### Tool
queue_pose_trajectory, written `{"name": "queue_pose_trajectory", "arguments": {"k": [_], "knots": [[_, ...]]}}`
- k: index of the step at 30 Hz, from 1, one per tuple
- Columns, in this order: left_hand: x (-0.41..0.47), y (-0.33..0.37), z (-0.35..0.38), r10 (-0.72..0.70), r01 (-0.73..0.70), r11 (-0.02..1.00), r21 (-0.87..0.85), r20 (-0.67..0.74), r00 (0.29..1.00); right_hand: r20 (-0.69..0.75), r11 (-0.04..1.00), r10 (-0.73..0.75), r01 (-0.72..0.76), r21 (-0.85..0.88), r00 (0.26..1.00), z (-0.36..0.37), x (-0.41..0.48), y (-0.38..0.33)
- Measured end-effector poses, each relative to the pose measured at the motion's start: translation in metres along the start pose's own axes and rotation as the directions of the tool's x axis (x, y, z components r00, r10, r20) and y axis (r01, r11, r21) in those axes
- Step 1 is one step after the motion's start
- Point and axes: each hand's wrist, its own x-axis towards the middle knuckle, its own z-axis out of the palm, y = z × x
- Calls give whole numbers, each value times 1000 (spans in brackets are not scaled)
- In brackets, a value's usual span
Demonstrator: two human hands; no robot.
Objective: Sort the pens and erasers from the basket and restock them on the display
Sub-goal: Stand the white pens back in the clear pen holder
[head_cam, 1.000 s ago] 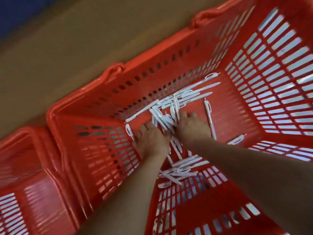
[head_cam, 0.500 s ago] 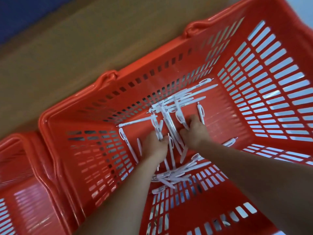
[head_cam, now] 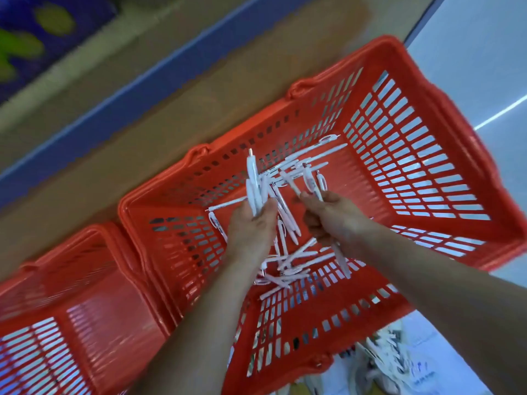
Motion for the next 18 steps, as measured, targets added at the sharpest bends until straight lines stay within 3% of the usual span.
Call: {"name": "queue_pose_trajectory", "arguments": {"k": [5, 11, 13, 18], "knots": [[-60, 70, -9, -133, 142, 934, -329, 49, 990, 218, 985, 81, -112, 133, 973, 2, -86, -41], [-140, 163, -41, -215, 246, 825, -509, 120, 969, 337, 998, 52, -65, 27, 940, 3, -208, -101], [-170, 197, -54, -180, 203, 826, -526, 96, 979, 278, 998, 32, -43, 35, 960, 3, -243, -121], [-246, 283, -96, -101, 117, 852, -511, 58, 993, -31, 995, 0, 3, 95, 1000, 12, -323, -174]]}}
